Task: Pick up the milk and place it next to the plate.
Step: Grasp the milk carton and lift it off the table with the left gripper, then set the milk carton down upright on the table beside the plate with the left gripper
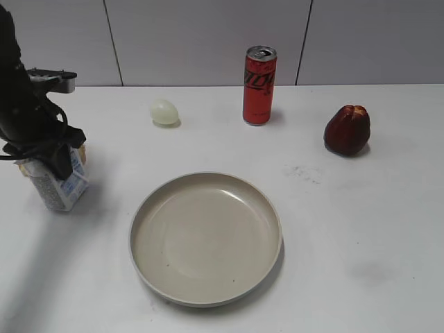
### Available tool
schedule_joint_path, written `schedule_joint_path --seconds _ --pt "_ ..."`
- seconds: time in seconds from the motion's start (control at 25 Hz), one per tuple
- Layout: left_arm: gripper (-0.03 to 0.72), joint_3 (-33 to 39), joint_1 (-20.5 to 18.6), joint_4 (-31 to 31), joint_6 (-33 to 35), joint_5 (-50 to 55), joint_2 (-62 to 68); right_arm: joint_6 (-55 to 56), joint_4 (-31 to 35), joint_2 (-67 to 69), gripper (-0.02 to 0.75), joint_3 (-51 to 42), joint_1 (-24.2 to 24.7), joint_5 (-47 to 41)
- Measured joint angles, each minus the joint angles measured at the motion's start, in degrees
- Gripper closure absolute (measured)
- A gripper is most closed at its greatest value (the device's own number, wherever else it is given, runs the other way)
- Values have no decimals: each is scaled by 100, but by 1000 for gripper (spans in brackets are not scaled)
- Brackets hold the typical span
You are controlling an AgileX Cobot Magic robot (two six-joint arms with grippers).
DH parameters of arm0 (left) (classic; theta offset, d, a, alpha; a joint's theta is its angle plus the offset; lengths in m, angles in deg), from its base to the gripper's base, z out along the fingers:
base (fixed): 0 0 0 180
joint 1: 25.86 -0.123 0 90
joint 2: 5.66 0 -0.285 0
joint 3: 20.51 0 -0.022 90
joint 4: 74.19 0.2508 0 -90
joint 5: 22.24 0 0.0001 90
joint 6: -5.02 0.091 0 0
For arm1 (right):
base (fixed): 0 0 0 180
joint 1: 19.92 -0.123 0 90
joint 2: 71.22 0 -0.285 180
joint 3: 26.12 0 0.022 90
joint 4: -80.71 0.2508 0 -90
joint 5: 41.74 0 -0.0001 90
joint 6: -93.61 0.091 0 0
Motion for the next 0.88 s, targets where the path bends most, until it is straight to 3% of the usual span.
schedule_joint_path --seconds 0.24,0.6,0.72,0.88 --pt "414 -990 124 -30 -11 637 -107 0 0 0 271 0 0 0" --pt "409 -2746 905 -68 70 629 215 0 0 0 271 0 0 0" --pt "409 -3129 1151 -109 569 559 616 0 0 0 271 0 0 0" --pt "409 -3406 1448 -367 1883 485 1136 0 0 0 271 0 0 0"
